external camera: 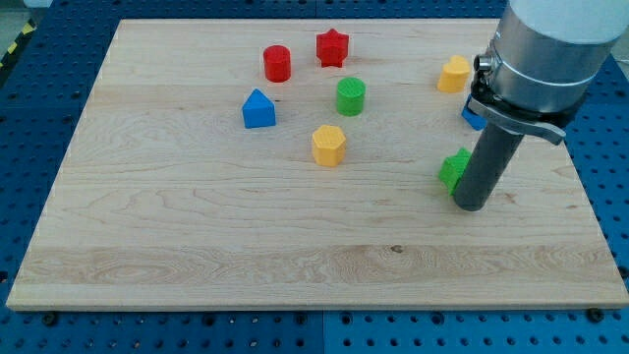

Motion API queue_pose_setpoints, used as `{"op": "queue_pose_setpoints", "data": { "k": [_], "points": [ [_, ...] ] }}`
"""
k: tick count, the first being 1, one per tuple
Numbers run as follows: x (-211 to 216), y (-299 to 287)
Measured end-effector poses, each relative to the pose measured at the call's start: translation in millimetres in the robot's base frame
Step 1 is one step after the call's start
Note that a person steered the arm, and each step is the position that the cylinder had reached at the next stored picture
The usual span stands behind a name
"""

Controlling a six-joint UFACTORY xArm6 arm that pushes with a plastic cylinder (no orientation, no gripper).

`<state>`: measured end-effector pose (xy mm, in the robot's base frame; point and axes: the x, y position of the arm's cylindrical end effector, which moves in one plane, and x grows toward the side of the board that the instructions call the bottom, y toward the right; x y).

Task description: Move your hand away from the green star

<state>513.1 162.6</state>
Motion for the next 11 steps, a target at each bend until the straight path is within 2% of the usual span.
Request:
{"op": "queue_pose_setpoints", "data": {
  "k": [3, 4, 5, 6, 8, 10, 11],
  "points": [
    [-29.2, -1.7],
    [-10.5, 2.2],
    [34.2, 5.4],
    [46.1, 5.4],
    [34.5, -1.7],
    [-11.7, -45.6],
    [13.8, -43.4]
  ]
}}
